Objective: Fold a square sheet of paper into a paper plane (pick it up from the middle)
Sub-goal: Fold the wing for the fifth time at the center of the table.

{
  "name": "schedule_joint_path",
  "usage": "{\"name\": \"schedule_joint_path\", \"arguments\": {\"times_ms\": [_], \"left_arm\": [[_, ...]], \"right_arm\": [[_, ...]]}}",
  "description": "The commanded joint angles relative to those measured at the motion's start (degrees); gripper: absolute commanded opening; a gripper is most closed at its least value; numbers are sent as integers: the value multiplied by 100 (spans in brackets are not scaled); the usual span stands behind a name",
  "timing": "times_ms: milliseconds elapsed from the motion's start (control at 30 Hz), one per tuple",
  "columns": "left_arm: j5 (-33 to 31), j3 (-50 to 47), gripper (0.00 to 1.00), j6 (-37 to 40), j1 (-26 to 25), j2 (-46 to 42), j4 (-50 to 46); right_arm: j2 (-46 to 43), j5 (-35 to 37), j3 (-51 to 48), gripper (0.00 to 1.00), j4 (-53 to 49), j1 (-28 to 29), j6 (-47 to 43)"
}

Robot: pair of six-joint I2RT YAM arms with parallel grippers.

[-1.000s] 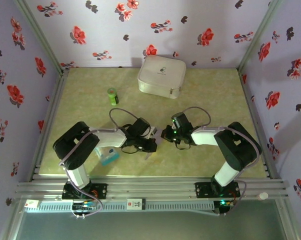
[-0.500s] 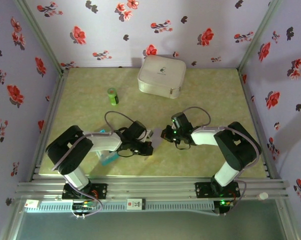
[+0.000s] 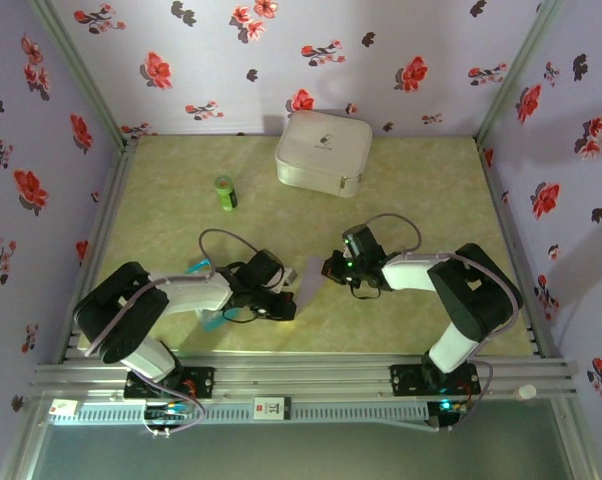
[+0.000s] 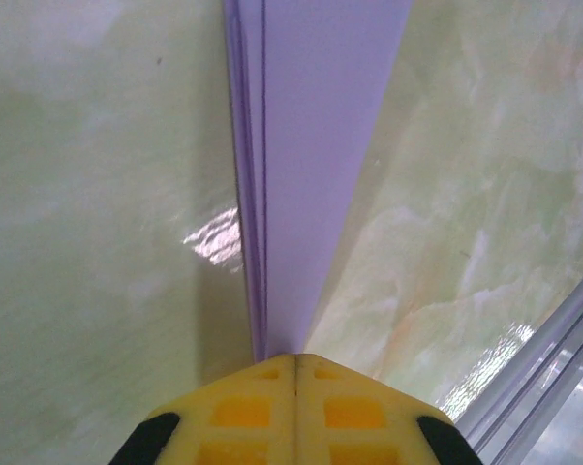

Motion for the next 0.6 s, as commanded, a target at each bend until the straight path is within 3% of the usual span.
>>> {"name": "schedule_joint_path", "arguments": {"times_ms": [0, 400, 567], "left_arm": [[23, -293, 4, 150, -90, -74, -966], [-180, 46, 0, 139, -57, -1026, -993], [-67, 151, 0, 4, 292, -1205, -512]], "right_arm": [[320, 536, -109, 0, -637, -4, 27], [328, 494, -84, 0, -619, -8, 35], [345, 497, -64, 0, -613, -10, 37]]}}
